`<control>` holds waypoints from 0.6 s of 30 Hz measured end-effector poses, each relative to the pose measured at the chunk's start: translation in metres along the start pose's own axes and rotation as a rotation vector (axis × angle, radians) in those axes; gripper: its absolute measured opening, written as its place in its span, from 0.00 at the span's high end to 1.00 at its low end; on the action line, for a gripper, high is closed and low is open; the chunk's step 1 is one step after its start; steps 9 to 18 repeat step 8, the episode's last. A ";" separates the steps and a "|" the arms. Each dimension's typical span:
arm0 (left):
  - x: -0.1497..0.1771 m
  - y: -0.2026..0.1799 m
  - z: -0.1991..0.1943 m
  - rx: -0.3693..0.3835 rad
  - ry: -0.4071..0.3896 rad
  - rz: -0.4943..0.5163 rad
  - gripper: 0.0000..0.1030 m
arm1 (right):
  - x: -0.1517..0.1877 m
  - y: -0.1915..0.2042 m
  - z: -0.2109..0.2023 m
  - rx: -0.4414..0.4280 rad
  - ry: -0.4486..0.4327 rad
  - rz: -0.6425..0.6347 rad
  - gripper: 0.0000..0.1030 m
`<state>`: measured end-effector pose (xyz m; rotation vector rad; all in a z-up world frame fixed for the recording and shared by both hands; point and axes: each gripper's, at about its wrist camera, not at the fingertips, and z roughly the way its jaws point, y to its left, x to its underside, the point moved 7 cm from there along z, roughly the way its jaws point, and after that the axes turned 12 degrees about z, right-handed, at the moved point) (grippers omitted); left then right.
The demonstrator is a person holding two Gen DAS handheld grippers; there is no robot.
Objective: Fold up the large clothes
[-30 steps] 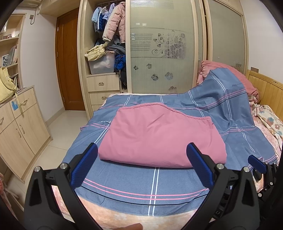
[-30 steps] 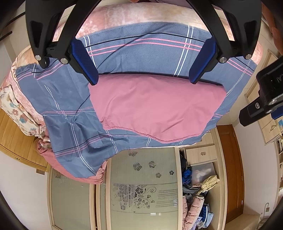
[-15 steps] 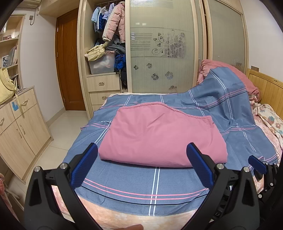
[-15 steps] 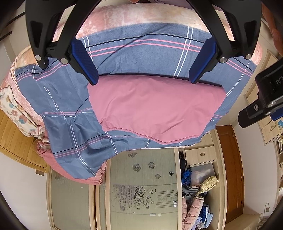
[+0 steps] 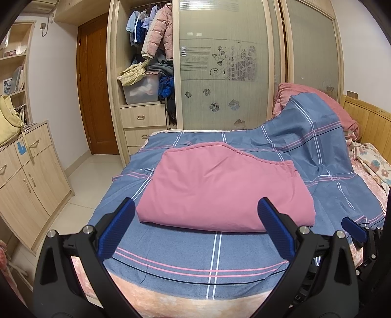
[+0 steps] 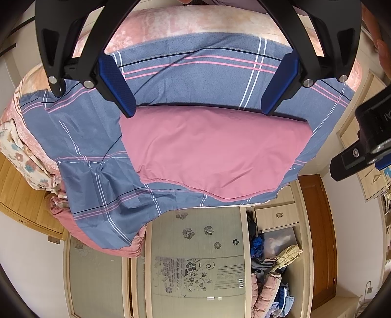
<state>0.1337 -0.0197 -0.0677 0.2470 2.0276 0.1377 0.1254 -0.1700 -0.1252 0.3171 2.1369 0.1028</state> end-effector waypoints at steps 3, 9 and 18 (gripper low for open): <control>0.001 0.002 0.002 0.011 0.003 -0.001 0.02 | -0.001 -0.002 0.001 -0.002 0.001 0.001 0.01; 0.003 0.008 0.005 0.022 0.008 -0.012 0.02 | 0.000 -0.005 0.003 0.001 0.002 0.006 0.01; 0.003 0.008 0.005 0.022 0.008 -0.012 0.02 | 0.000 -0.005 0.003 0.001 0.002 0.006 0.01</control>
